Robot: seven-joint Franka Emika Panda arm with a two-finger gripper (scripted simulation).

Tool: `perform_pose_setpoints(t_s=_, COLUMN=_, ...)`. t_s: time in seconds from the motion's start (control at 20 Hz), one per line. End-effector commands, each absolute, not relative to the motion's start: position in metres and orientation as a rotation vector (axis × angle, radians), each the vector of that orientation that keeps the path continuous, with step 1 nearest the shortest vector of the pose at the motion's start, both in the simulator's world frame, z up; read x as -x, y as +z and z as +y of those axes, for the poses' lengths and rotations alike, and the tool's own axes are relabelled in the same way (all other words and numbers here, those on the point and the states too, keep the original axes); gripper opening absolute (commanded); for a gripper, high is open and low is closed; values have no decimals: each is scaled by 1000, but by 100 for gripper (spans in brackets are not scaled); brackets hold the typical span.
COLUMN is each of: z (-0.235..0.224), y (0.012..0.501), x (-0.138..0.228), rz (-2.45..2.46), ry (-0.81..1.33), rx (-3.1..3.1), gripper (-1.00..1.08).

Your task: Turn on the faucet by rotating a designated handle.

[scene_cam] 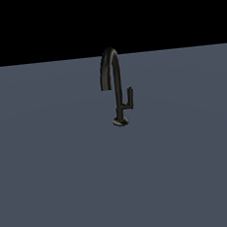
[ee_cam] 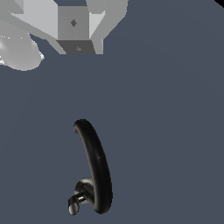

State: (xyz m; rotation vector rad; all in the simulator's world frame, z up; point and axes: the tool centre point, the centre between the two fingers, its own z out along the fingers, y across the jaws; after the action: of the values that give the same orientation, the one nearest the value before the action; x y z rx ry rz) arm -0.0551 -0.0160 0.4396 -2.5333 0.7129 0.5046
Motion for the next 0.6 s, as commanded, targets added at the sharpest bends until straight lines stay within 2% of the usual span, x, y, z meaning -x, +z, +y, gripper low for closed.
perform_pose_setpoints(t_s=0.0, z=-21, y=430, x=40, rz=760, ry=543, rx=2467, gripper=-100)
perform_pose_setpoints(t_s=0.55, z=-45, y=379, x=-22, rz=952, ry=705, rx=2145, gripper=-100)
